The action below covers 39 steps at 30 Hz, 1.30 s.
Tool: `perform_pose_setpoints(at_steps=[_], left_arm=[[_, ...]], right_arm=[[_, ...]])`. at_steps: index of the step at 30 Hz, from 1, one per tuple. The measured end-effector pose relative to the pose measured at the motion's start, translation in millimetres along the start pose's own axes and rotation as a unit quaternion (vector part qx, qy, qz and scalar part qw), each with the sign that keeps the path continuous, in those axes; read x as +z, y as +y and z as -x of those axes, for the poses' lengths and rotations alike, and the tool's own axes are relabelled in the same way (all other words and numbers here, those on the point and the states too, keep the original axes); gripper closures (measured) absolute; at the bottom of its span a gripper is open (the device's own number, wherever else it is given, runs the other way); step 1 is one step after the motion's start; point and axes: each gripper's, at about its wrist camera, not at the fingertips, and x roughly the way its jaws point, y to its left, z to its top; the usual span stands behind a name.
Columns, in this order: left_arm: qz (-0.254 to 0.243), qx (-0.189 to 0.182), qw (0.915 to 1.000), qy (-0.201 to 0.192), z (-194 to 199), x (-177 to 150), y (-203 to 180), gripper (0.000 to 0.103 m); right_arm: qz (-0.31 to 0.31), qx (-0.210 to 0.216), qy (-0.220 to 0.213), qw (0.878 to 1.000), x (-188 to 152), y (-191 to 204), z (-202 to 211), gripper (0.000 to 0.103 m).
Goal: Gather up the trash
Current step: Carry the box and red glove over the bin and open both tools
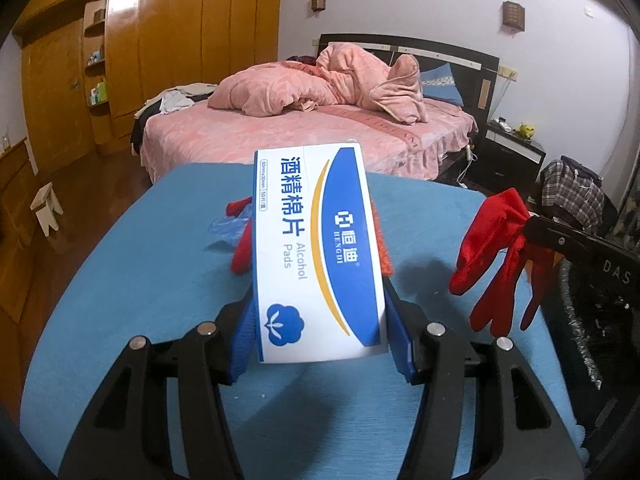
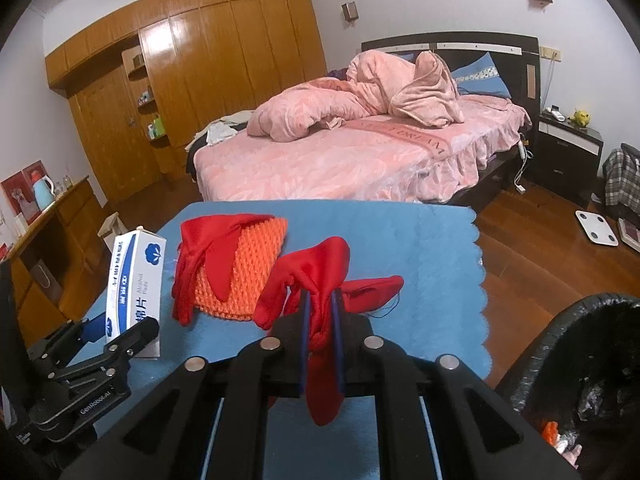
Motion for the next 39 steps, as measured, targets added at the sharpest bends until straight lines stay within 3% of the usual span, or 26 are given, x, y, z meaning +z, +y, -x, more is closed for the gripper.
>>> perform_pose_setpoints(at_steps=[20,30,39], left_arm=[[-0.033,-0.063,0.9966,-0.041,42.3,24.9,-76.9,0.048],[-0.064,-0.121,0.9898,-0.04,46.5,21.3,-137.3,0.048],[-0.099,-0.179,0.9782,-0.032,48.2,9.0,-200.0,0.048]], right_arm=[[-0.013,-0.022,-0.07,0.997,11.3,-38.3,94.6,0.093],[-0.04,-0.071,-0.085,0.993,-2.4,-94.0,141.0,0.093],[-0.061,-0.126,-0.086,0.986,-17.3,-141.6,170.9,0.093]])
